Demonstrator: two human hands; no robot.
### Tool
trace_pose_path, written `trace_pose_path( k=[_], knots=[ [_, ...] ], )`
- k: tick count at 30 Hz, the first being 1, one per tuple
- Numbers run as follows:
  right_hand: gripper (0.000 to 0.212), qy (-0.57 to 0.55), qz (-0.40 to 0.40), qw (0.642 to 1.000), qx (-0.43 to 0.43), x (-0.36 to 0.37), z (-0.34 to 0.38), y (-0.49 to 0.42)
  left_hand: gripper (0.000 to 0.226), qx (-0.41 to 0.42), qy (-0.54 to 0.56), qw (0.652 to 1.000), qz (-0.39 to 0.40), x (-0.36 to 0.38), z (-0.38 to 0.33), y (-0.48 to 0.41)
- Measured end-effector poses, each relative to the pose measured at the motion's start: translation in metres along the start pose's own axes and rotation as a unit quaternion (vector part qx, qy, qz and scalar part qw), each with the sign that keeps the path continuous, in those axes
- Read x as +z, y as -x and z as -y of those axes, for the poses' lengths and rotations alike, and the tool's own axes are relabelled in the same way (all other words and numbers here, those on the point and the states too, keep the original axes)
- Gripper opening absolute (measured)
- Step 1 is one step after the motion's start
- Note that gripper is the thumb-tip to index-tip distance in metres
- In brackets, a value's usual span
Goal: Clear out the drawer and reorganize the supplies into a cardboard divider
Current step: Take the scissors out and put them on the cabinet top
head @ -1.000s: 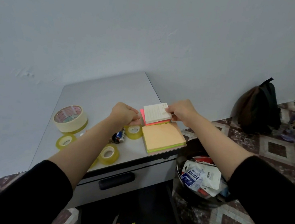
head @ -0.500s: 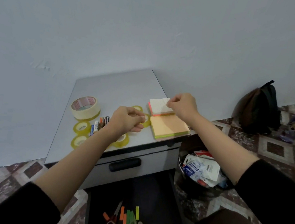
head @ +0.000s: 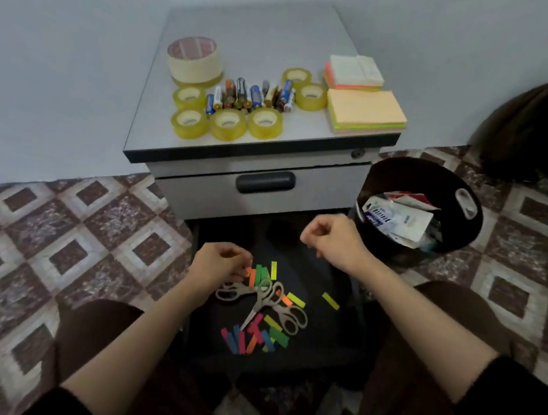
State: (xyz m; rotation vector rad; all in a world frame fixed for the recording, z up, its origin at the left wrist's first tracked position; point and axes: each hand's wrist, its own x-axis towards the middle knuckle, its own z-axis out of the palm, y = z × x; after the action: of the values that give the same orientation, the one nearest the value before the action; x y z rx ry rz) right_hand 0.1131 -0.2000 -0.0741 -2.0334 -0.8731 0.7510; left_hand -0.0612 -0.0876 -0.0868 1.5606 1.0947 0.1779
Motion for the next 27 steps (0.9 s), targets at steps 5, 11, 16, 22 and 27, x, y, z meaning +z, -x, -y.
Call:
trace_pose_path(
  k=[5,11,16,22,27],
  knots=[
    [0.014,0.071,0.039,0.995,0.055,0.046,-0.043,0.006,0.01,-0.06,-0.078,0.995,-0.035,-0.011,0.069,-0.017],
    [0.023,0.218,0.107,0.959,0.146,0.086,-0.084,0.007,0.038,-0.074,-0.301,0.951,0.009,-0.011,0.103,-0.046],
    [0.033,0.318,0.154,0.927,0.13,0.112,-0.097,0.007,0.052,-0.01,-0.426,0.904,0.045,0.002,0.107,-0.077],
    [0.063,0.353,0.192,0.904,0.145,0.131,-0.114,0.002,0.066,0.095,-0.628,0.76,0.136,0.007,0.118,-0.093],
    [0.072,0.374,0.198,0.897,0.126,0.14,-0.119,-0.001,0.074,0.074,-0.621,0.766,0.148,0.001,0.133,-0.099]
  ],
)
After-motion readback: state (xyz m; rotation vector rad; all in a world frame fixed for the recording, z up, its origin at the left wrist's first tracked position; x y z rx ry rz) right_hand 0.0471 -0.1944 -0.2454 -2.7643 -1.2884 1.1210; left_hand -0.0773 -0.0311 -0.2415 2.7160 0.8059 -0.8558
